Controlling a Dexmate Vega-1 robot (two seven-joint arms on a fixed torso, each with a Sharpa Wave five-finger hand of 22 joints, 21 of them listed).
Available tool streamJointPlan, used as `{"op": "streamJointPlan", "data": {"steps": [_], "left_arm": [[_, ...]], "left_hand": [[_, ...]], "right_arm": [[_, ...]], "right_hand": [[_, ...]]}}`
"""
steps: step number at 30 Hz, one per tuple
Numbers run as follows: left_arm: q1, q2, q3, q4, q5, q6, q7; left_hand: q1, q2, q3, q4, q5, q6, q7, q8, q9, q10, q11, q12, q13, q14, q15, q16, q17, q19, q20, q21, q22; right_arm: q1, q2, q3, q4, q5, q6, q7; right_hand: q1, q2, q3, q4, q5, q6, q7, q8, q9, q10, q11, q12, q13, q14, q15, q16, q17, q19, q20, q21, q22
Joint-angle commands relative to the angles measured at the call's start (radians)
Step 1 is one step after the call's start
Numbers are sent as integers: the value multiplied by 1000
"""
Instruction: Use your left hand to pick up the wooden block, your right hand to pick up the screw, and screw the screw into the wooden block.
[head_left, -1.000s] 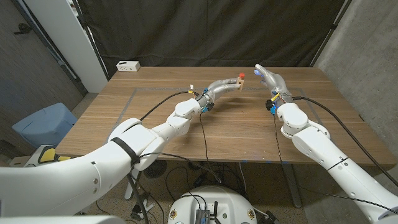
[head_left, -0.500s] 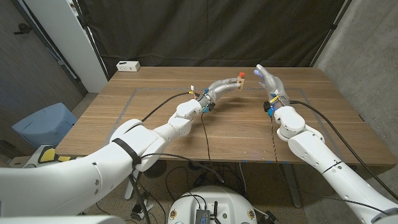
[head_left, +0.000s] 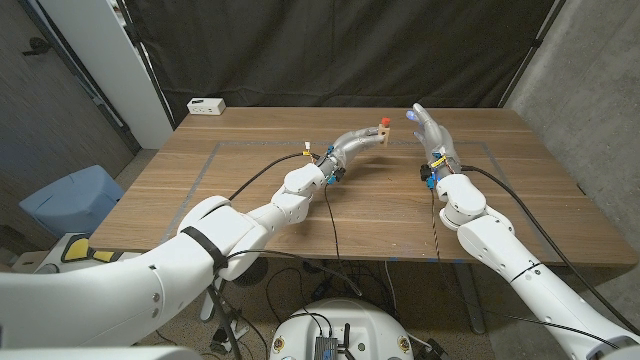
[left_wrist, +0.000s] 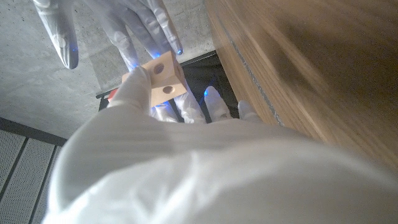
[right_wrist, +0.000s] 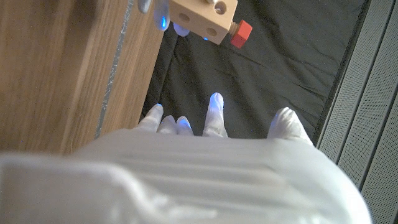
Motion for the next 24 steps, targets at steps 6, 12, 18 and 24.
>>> {"op": "streamJointPlan", "data": {"steps": [6,12,18,24], "left_arm": [[14,0,3,-9,10,-26,32],[13,-5,4,-3,8,-24,27],[18,-6,7,-7,12,-33,27],[27,-4,11,-19,15,-41,24]], "left_hand": [[-6,1,3,4,3,14,1,7,4,-1,-2,1,2,-5,-27,0,3,-7,2,5,4],[-7,3,4,5,3,14,1,7,4,-1,-1,1,2,-6,-27,0,3,-7,4,6,4],[-7,2,5,3,3,15,1,7,4,1,-1,2,2,-4,-28,1,3,-7,3,6,4],[-7,2,5,3,3,17,1,8,4,0,-1,2,3,-4,-27,1,3,-7,3,6,4]], "right_arm": [[18,18,-21,31,28,23,27],[18,20,-29,28,27,23,26],[13,19,-32,25,33,19,27],[8,20,-35,22,34,20,24]], "right_hand": [[-20,7,-3,4,5,5,-2,-29,0,-72,-2,-2,-2,-65,-9,-3,3,-27,-7,4,2],[-26,13,-3,4,5,26,2,-36,1,-102,-6,-1,-3,-98,-19,-2,3,-37,-12,5,2],[-28,19,-1,4,6,29,5,-43,0,-120,-13,-2,-5,-112,-24,-1,3,-41,-16,6,2],[-30,22,0,3,6,28,4,-50,0,-131,-13,-1,-5,-124,-21,-1,3,-46,-18,5,2]]}}
